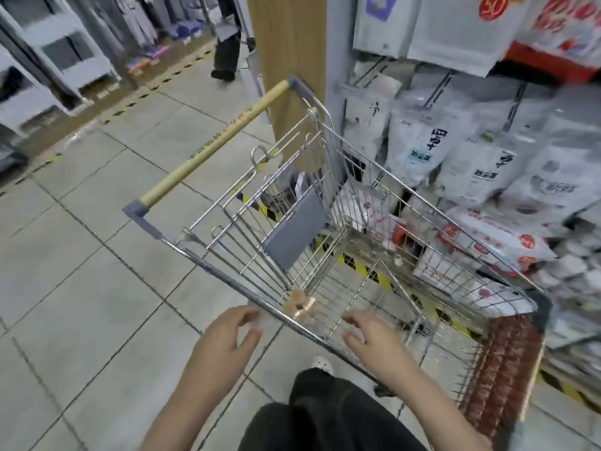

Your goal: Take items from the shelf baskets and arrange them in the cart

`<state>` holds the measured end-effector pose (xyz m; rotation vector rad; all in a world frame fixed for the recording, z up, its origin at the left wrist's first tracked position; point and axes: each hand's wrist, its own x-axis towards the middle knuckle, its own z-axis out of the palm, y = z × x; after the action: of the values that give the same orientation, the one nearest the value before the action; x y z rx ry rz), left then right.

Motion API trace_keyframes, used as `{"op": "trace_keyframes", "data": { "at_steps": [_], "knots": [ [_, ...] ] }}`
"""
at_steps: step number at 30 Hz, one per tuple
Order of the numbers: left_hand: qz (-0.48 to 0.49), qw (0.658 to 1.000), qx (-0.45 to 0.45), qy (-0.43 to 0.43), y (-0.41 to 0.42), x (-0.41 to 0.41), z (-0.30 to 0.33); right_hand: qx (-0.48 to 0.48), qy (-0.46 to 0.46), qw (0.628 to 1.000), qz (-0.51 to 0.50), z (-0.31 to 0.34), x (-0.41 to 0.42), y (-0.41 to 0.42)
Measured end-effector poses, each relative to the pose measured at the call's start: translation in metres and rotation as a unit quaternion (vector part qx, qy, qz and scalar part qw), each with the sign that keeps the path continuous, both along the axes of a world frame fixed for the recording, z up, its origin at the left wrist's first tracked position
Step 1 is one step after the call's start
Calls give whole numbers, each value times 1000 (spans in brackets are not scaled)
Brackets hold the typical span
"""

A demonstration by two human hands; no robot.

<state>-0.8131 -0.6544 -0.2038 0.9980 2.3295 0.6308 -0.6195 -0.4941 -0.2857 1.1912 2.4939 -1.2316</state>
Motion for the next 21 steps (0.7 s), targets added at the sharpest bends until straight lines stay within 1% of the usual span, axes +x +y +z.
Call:
{"op": "trace_keyframes", "data": {
  "at_steps": [3,5,8,10,14,17,21],
  "knots": [
    [-47,998,-16,27,26,-37,-1,-33,3,999,-29,-16,-30,17],
    [-77,996,-25,27,47,-57,-8,-62,-4,996,-59,-33,-42,25],
    [-143,987,-66,19,92,-79,-33,-104,-47,990,-77,-66,-52,32],
    [-205,973,-106,12,126,-88,-62,-121,-79,986,-81,-93,-55,34],
    [-333,918,-217,23,186,-92,-140,-159,-117,976,-88,-149,-72,41],
    [-425,856,-291,52,210,-91,-205,-189,-109,972,-87,-189,-92,49],
    [-508,790,-325,111,217,-94,-277,-214,-95,968,-92,-238,-112,62]
  ]
}}
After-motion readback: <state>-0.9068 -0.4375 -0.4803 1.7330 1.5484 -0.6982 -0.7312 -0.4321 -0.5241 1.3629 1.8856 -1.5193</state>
